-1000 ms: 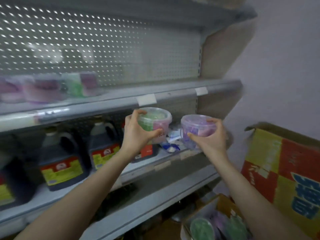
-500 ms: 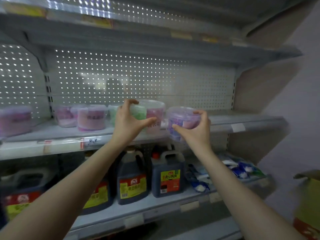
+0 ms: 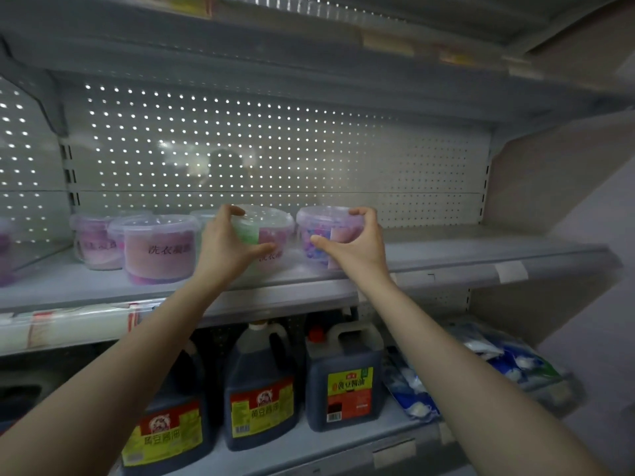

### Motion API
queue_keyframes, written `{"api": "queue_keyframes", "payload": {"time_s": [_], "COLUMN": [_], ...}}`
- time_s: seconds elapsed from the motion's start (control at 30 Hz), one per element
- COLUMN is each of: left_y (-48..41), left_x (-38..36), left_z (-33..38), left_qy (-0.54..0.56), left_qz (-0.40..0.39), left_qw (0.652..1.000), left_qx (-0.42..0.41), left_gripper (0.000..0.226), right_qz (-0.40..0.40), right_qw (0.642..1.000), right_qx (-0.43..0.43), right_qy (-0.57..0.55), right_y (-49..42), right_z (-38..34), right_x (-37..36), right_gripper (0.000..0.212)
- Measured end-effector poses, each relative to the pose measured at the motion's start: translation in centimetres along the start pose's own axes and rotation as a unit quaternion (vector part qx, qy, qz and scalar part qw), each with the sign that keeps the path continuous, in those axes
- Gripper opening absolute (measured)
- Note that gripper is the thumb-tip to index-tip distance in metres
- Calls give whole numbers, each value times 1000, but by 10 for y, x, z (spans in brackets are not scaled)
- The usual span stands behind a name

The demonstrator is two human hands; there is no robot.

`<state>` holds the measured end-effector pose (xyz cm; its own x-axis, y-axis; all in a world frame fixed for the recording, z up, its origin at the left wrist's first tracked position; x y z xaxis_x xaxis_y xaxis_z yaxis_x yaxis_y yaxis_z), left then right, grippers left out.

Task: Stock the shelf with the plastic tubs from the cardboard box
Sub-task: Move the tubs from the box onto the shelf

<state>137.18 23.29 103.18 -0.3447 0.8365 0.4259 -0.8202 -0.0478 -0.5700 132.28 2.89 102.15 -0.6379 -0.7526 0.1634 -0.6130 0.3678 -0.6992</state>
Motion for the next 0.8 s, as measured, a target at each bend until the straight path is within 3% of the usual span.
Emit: {"api": "queue_keyframes", "payload": {"time_s": [0.2, 0.33, 0.63, 0.8], "left_y": [-15, -8, 53, 109], "left_x": [12, 14, 11, -13], "left_z": [-12, -8, 10, 25], "left_qy": [-58, -65, -67, -93], "left_qz": [-27, -51, -74, -154], "left_qw": [998, 997, 993, 980], "left_qx": [17, -3, -59, -87], "left_gripper": [76, 79, 70, 54], "right_qz": [-89, -104, -62, -62], "right_qw": [995, 991, 983, 972], "right_qx": [-21, 1, 24, 2], "right_qy": [33, 80, 173, 225], "right_y": [-14, -10, 45, 104], "right_z": [9, 10, 0, 10], "right_x": [-27, -18, 33, 79], "right_gripper": [84, 93, 56, 49]}}
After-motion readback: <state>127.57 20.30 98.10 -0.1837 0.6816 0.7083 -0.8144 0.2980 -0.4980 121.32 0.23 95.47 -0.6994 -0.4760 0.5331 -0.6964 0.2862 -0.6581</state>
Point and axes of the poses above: each hand's wrist, its own y-axis away from the middle knuckle, its own x-axis out of the back of the hand, z = x × y, the point moved 2 cm from there along -y, towards the middle knuckle, and after that the axes turned 7 degrees about x, right-handed, at the moved point
